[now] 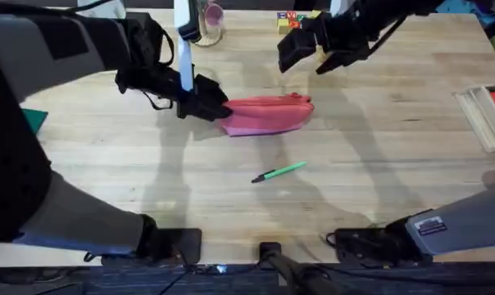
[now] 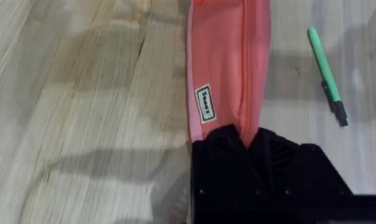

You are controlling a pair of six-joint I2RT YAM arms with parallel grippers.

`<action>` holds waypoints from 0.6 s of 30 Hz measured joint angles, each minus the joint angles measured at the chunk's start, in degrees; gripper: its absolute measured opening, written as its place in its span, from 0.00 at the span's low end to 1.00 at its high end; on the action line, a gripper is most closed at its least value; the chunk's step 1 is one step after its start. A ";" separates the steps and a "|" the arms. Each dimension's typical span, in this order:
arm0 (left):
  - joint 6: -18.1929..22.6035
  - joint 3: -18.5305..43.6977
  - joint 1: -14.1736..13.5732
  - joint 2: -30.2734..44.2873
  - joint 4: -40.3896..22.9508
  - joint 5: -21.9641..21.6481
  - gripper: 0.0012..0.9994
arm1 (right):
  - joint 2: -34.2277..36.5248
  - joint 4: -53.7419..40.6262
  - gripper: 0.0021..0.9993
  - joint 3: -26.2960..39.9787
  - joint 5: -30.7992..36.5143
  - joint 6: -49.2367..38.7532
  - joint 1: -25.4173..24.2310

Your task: Unzip the bag, pick up the pens from the table one at a time and place them inside, then zip the bag closed.

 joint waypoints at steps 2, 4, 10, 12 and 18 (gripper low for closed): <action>0.00 0.00 0.02 -0.02 0.00 0.00 0.04 | 0.00 -0.11 1.00 0.00 0.00 0.00 0.00; 0.00 0.00 0.02 -0.01 0.00 0.00 0.04 | 0.00 -0.46 1.00 0.00 0.00 0.00 0.00; 0.00 0.00 0.02 -0.01 0.00 0.00 0.04 | 0.00 -1.69 1.00 0.00 0.00 0.00 0.00; 0.00 0.00 0.01 -0.01 0.00 0.00 0.04 | 0.00 -1.70 1.00 0.00 0.00 0.00 0.00; 0.00 0.00 0.02 -0.02 0.00 0.00 0.04 | 0.09 -1.70 1.00 0.00 0.00 0.00 0.00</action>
